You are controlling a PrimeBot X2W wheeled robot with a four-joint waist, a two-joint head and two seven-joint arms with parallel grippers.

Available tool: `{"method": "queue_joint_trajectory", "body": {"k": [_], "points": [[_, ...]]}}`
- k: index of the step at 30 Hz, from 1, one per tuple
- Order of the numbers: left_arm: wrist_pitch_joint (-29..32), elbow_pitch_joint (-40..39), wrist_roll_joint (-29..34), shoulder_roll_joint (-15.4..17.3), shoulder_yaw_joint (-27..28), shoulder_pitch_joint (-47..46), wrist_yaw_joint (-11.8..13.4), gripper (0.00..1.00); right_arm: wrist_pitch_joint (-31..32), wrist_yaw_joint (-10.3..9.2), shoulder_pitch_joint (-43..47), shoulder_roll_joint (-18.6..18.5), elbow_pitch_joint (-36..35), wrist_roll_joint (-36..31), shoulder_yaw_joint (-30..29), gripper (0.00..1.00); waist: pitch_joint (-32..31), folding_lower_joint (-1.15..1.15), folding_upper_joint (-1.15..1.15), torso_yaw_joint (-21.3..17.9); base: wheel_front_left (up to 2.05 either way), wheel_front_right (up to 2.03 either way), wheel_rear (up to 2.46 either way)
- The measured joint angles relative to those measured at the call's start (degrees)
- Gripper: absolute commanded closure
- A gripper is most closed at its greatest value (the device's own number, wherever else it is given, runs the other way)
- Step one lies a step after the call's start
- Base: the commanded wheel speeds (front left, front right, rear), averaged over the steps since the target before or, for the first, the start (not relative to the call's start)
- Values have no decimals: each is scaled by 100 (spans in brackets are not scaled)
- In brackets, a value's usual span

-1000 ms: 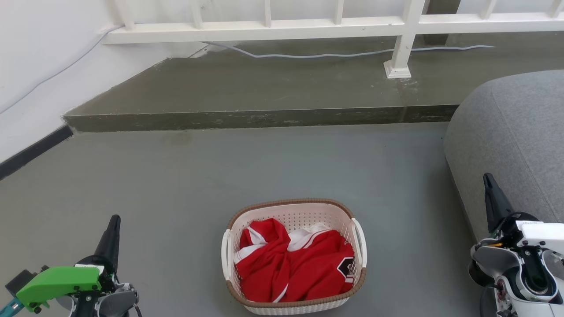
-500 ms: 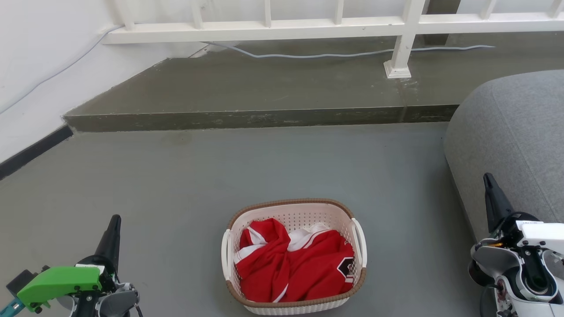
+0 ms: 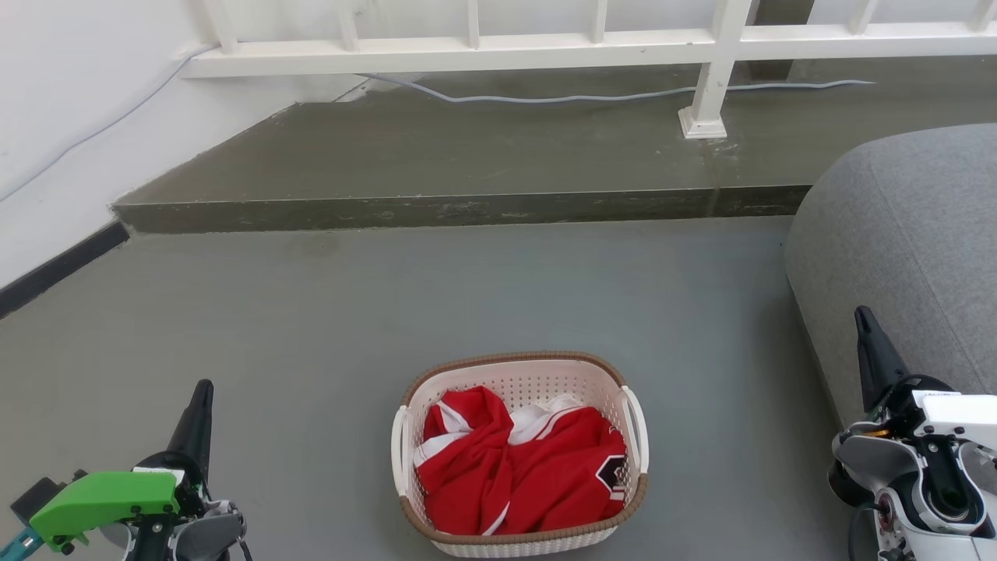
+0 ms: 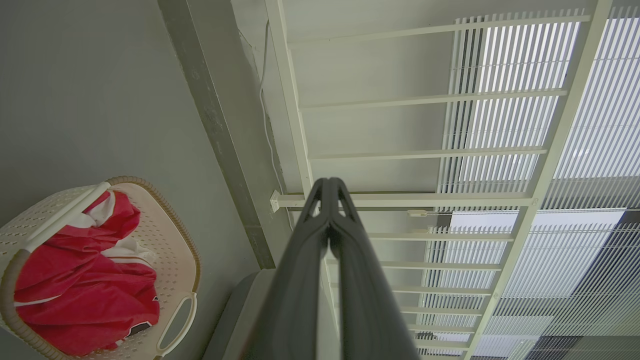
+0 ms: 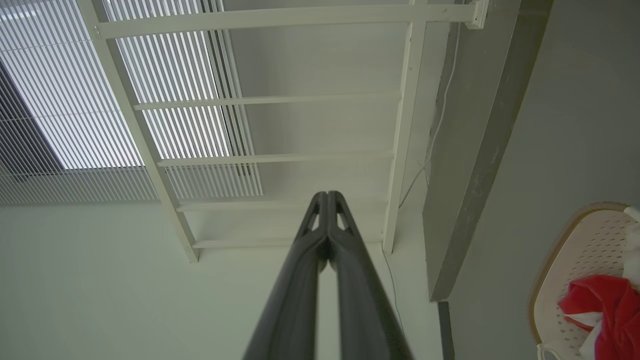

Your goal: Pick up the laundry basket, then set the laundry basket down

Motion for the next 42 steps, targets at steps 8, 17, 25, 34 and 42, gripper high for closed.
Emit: {"method": "queue_joint_trajectory", "body": {"k": [8,17,25,34,42], "points": [[0,-2,0,-1,3,0,0,100,0,0,0,3,-1,0,-3,100,0,0,0,0,0,0,0],[1,-3,0,-3,8,0,0,100,0,0,0,8,-2,0,-4,100,0,0,0,0,0,0,0],[1,-5,0,-5,11,0,0,100,0,0,0,9,-2,0,-4,100,0,0,0,0,0,0,0],[1,-7,0,-7,16,0,-1,100,0,0,0,11,-3,0,-7,100,0,0,0,0,0,0,0],[5,-8,0,-8,29,0,-1,100,0,0,0,13,-4,0,-9,100,1,0,0,0,0,0,0]]}}
